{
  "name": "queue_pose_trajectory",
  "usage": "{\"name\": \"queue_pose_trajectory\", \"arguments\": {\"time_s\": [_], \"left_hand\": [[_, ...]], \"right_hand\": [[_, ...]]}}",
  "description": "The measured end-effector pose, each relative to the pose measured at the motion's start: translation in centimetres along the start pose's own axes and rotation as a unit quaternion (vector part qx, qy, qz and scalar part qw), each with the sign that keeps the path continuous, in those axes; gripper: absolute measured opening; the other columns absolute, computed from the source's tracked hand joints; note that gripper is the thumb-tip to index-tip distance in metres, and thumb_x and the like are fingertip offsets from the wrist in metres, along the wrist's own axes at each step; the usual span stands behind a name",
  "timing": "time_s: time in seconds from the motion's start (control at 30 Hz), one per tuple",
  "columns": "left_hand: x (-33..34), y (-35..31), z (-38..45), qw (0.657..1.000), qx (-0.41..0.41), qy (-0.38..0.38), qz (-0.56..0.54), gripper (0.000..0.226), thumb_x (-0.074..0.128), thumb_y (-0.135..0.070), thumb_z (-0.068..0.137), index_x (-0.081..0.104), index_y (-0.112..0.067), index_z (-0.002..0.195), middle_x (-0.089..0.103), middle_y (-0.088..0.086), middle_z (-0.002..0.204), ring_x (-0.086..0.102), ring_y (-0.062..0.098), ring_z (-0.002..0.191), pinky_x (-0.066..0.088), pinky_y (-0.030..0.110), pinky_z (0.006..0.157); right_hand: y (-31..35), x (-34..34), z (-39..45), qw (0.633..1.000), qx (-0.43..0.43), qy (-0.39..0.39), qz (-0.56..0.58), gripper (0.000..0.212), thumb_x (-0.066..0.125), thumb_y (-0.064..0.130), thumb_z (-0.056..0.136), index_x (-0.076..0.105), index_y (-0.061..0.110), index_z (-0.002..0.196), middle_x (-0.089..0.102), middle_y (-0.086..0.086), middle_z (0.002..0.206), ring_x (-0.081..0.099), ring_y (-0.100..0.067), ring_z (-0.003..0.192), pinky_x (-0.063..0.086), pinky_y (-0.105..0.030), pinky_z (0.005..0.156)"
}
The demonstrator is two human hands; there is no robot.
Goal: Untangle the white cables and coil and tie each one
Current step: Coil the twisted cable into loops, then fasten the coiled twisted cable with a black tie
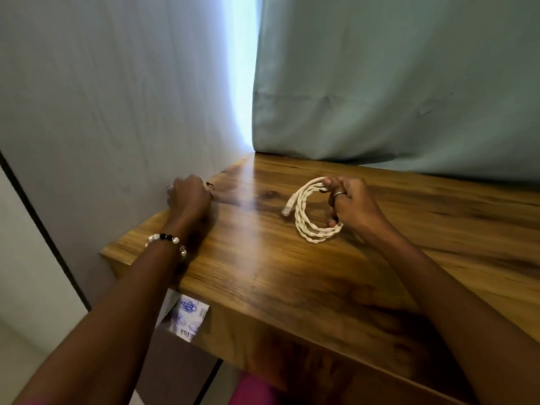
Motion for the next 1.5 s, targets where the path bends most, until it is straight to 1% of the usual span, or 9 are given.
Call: {"name": "queue_pose_trajectory", "arguments": {"time_s": [0.23, 0.47, 0.6, 0.67, 0.83, 1.07, 1.13, 1.33, 1.5], "left_hand": [[0.1, -0.9, 0.1, 0.995, 0.039, -0.015, 0.087, 0.026, 0.063, -0.017, 0.089, 0.060, 0.001, 0.107, 0.058, 0.024, 0.111, 0.058, 0.044, 0.100, 0.050, 0.043, 0.080], [0.6, -3.8, -1.5, 0.983, 0.104, 0.092, 0.118, 0.031, 0.060, -0.023, 0.092, 0.058, 0.001, 0.111, 0.058, 0.025, 0.118, 0.056, 0.042, 0.109, 0.047, 0.043, 0.089], [0.1, -6.1, -3.1, 0.982, 0.093, 0.127, -0.107, 0.021, 0.060, -0.007, 0.089, 0.063, 0.005, 0.073, 0.067, 0.025, 0.084, 0.066, 0.034, 0.081, 0.053, 0.038, 0.070], [0.0, -7.8, -4.5, 0.945, 0.053, 0.166, -0.278, 0.025, 0.059, 0.002, 0.087, 0.058, 0.004, 0.062, 0.063, 0.024, 0.074, 0.062, 0.029, 0.063, 0.056, 0.035, 0.061], [-0.7, -13.2, -7.3, 0.865, 0.022, 0.204, -0.457, 0.013, 0.067, 0.008, 0.080, 0.057, 0.000, 0.083, 0.053, 0.018, 0.071, 0.048, 0.016, 0.052, 0.041, 0.022, 0.044], [0.1, -20.0, -11.6, 0.783, 0.043, 0.286, -0.550, 0.013, 0.072, -0.011, 0.083, 0.068, -0.005, 0.072, 0.071, 0.011, 0.074, 0.040, 0.010, 0.053, 0.033, 0.021, 0.047], [0.7, -21.8, -12.7, 0.793, 0.048, 0.279, -0.540, 0.013, 0.074, -0.009, 0.080, 0.068, -0.006, 0.069, 0.069, 0.013, 0.075, 0.041, 0.009, 0.053, 0.035, 0.022, 0.047], [2.3, -27.2, -15.5, 0.894, 0.164, 0.141, -0.392, 0.019, 0.080, -0.011, 0.074, 0.063, -0.012, 0.067, 0.068, 0.002, 0.071, 0.061, 0.009, 0.064, 0.052, 0.027, 0.062], [2.8, -28.9, -17.4, 0.913, 0.245, -0.005, -0.327, 0.019, 0.073, -0.010, 0.079, 0.056, -0.016, 0.074, 0.059, -0.002, 0.072, 0.058, 0.017, 0.070, 0.043, 0.030, 0.063]], "right_hand": [[-0.1, 0.3, -0.1, 1.000, 0.017, 0.014, 0.014, 0.020, 0.046, 0.029, 0.100, 0.059, 0.015, 0.093, 0.045, 0.003, 0.047, 0.045, -0.016, 0.040, 0.044, -0.043, 0.057], [0.4, 0.1, -0.7, 1.000, 0.011, 0.017, 0.020, 0.020, 0.046, 0.028, 0.100, 0.058, 0.017, 0.088, 0.044, 0.000, 0.051, 0.044, -0.016, 0.038, 0.045, -0.043, 0.056], [0.5, -0.3, -0.8, 1.000, 0.004, 0.013, 0.017, 0.020, 0.046, 0.027, 0.100, 0.059, 0.018, 0.089, 0.045, 0.002, 0.051, 0.045, -0.016, 0.040, 0.046, -0.044, 0.059], [0.6, -0.9, -0.9, 1.000, 0.007, 0.005, 0.016, 0.018, 0.046, 0.026, 0.100, 0.060, 0.017, 0.093, 0.047, 0.004, 0.050, 0.046, -0.015, 0.040, 0.046, -0.044, 0.060], [1.2, -3.9, -1.2, 0.999, 0.000, -0.040, 0.010, 0.019, 0.044, 0.021, 0.102, 0.060, 0.016, 0.093, 0.048, 0.006, 0.058, 0.046, -0.013, 0.039, 0.047, -0.041, 0.058], [1.3, -12.1, -1.7, 0.985, -0.048, -0.137, -0.092, 0.017, 0.045, 0.021, 0.101, 0.057, 0.010, 0.095, 0.051, 0.006, 0.062, 0.050, -0.008, 0.032, 0.041, -0.023, 0.037], [0.9, -14.2, -1.8, 0.978, -0.058, -0.161, -0.116, 0.018, 0.045, 0.024, 0.101, 0.057, 0.012, 0.095, 0.051, 0.007, 0.063, 0.051, -0.006, 0.033, 0.040, -0.021, 0.036], [-1.3, -17.0, -2.0, 0.966, -0.075, -0.215, -0.126, 0.020, 0.046, 0.026, 0.101, 0.059, 0.015, 0.091, 0.054, 0.009, 0.068, 0.051, -0.004, 0.053, 0.044, -0.026, 0.052], [-1.7, -17.3, -1.8, 0.959, -0.092, -0.223, -0.148, 0.023, 0.047, 0.024, 0.100, 0.062, 0.007, 0.094, 0.054, 0.009, 0.070, 0.049, -0.002, 0.061, 0.035, -0.013, 0.052]]}}
Point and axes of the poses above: each hand's wrist, its own z-axis towards the middle knuckle, its own x-axis out of the palm, y = z × x, the point moved 5 cm from there along z, towards the middle knuckle
